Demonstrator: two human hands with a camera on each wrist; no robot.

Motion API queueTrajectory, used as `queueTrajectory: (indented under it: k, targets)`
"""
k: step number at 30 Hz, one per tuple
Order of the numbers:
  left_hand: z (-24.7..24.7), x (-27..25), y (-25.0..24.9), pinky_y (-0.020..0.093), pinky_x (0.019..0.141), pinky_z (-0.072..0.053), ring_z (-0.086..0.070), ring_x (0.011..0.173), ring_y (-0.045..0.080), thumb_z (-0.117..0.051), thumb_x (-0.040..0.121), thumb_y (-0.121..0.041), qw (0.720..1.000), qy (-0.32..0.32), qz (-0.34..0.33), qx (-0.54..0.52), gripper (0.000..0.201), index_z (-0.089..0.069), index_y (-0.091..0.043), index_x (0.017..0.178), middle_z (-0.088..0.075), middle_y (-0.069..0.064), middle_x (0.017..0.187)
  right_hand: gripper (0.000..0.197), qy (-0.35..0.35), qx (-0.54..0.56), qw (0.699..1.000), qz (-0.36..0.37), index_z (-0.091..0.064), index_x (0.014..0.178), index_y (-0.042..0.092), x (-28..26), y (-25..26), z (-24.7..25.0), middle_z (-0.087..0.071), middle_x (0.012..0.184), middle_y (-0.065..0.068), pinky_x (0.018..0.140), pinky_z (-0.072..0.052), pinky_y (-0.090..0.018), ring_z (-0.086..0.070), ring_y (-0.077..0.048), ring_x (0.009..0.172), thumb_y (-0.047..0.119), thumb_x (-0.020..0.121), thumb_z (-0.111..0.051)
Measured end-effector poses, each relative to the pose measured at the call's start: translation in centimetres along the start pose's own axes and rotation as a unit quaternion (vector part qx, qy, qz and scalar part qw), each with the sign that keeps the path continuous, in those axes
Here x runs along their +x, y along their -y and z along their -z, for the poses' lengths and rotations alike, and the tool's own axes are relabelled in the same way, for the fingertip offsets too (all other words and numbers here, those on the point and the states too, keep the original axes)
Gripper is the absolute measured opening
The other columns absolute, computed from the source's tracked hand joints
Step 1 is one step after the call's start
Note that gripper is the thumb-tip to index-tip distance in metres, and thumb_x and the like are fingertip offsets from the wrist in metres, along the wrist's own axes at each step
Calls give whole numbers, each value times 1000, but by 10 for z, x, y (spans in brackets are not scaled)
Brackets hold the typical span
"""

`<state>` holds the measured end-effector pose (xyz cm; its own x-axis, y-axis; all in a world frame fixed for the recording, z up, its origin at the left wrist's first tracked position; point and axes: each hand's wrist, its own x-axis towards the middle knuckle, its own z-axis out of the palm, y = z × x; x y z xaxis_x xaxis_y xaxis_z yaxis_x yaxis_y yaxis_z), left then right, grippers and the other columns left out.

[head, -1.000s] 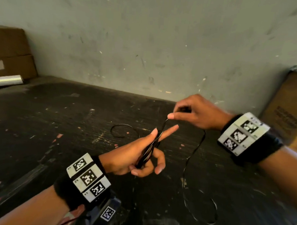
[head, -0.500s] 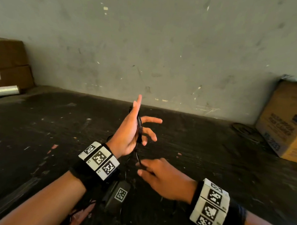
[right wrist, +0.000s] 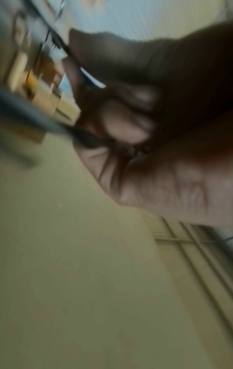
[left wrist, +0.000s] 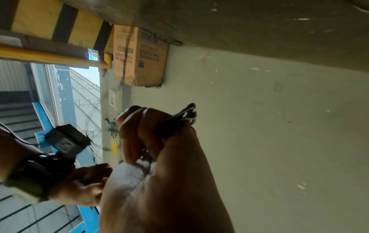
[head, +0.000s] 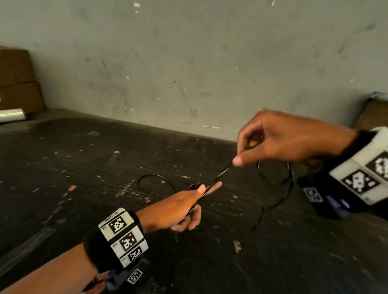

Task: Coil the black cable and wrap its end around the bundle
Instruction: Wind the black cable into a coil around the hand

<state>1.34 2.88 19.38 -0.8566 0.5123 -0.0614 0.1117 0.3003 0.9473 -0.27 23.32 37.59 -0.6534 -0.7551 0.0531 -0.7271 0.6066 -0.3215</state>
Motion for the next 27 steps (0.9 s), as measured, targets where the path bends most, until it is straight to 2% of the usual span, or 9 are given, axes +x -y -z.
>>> queueTrajectory:
  k: [4, 6, 8, 12, 16, 18, 21, 24, 27]
  targets:
    - [1, -8, -8, 16, 34, -24, -30, 36, 8, -16, 87, -67, 995, 49, -28, -86, 56, -35, -54, 138, -50, 5, 58, 18, -103, -57, 993, 23, -74, 72, 16, 12, -31, 14, -57, 50, 4, 47, -32, -16, -44, -4, 45, 34, 76, -73]
    - [4, -13, -16, 16, 33, -24, -29, 35, 7, -15, 88, -65, 989, 64, -46, -128, 57, -36, -51, 139, -49, 6, 57, 29, -141, -70, 987, 29, -73, 72, 13, 19, -52, 2, -63, 56, 1, 49, -35, -20, -47, -6, 47, 41, 77, -69]
    - [4, -17, -27, 16, 33, -22, -28, 33, 6, -16, 88, -63, 985, 69, -69, -140, 56, -36, -50, 139, -48, 6, 55, 43, -159, -54, 985, 36, -71, 70, 11, 25, -69, -21, -63, 56, -5, 50, -37, -26, -49, -13, 48, 50, 78, -58]
    - [-2, -21, -47, 19, 32, -15, -25, 31, 4, -17, 88, -63, 982, 55, -113, -144, 57, -40, -47, 138, -45, 4, 51, 55, -163, 26, 986, -8, -62, 55, 18, 31, -84, -68, -48, 45, 5, 48, -32, -13, -42, -4, 40, 63, 79, -41]
    - [-5, -15, -58, 21, 31, -11, -26, 28, 1, -24, 87, -63, 954, 64, -149, -251, 59, -45, -42, 137, -48, 3, 49, 75, -112, 78, 988, -78, -68, 68, 7, 34, -72, -114, -67, 64, -15, 60, -50, -30, -63, -21, 57, 70, 80, -30]
    - [0, -9, -62, 16, 29, -15, -28, 26, 2, -26, 87, -63, 930, 59, -159, -326, 60, -45, -38, 139, -54, 6, 53, 62, -95, 109, 986, -80, -68, 73, 3, 34, -60, -137, -69, 74, -22, 71, -53, -40, -66, -28, 69, 51, 93, -35]
    - [14, 1, -69, 15, 29, -22, -28, 27, 4, -33, 88, -57, 927, -54, -151, -339, 62, -39, -28, 143, -55, 7, 58, 49, -54, 144, 986, -69, -68, 82, 8, 30, -37, -162, -63, 68, -6, 66, -49, -30, -59, -13, 61, 42, 97, -36]
    - [29, 13, -67, 17, 35, -22, -29, 31, 5, -43, 98, -19, 919, -219, -144, -294, 50, -30, -18, 146, -53, 3, 59, 27, -4, 169, 984, -56, -65, 100, 15, 24, -16, -170, -64, 81, 1, 62, -46, -17, -55, -1, 63, 34, 96, -46]
    - [38, 19, -58, 19, 35, -32, -43, 35, 9, -42, 99, -13, 899, -285, -135, -304, 58, -17, -21, 151, -59, 8, 70, 22, 48, 238, 967, -82, -59, 114, 22, 19, 4, -164, -60, 74, 7, 49, -43, -13, -53, 3, 50, 28, 94, -52]
